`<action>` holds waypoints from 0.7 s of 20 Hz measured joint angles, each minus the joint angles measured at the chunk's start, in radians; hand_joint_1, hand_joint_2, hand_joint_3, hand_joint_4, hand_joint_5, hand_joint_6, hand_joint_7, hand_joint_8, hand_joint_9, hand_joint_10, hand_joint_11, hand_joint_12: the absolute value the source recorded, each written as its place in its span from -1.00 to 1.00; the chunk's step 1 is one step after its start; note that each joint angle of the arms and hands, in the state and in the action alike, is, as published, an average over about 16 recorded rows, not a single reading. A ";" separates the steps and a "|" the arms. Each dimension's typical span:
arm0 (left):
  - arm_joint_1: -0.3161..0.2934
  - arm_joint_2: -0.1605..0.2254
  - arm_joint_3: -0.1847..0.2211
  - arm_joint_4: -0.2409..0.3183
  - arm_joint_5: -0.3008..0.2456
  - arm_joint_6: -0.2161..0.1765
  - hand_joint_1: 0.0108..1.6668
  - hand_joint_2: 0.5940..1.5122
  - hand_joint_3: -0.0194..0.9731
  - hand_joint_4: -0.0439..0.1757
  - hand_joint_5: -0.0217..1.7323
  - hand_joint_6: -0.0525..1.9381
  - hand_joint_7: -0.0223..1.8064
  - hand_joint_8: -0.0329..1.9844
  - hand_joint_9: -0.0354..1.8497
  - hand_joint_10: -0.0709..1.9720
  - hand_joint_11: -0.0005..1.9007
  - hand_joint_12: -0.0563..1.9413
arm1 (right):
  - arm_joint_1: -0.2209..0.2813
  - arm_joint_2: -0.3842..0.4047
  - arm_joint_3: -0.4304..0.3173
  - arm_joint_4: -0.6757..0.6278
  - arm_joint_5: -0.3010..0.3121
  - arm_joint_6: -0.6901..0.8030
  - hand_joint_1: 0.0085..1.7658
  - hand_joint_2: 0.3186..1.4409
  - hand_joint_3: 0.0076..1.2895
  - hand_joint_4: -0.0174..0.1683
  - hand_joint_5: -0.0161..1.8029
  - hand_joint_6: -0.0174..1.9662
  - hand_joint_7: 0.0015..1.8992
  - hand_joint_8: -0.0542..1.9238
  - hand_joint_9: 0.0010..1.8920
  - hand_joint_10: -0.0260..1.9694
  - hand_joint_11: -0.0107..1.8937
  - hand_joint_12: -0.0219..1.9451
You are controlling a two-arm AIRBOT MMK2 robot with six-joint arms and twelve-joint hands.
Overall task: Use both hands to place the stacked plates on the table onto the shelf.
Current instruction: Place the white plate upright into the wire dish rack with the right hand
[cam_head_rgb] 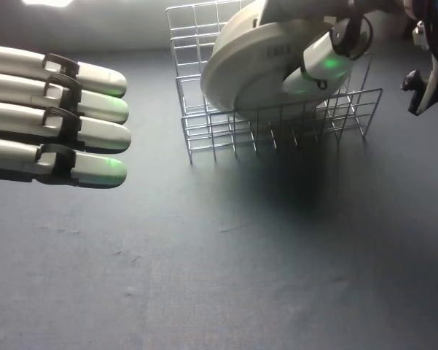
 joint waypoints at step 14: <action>0.021 -0.001 -0.022 -0.015 -0.037 0.117 -0.99 0.05 -0.92 -0.58 -0.95 -0.94 -0.95 -0.96 -0.94 -0.92 -0.98 -0.95 | -0.028 -0.003 0.006 0.003 -0.015 -0.016 0.30 0.27 -0.99 -0.90 -0.05 -0.17 0.03 -0.19 0.08 -0.36 -0.11 0.08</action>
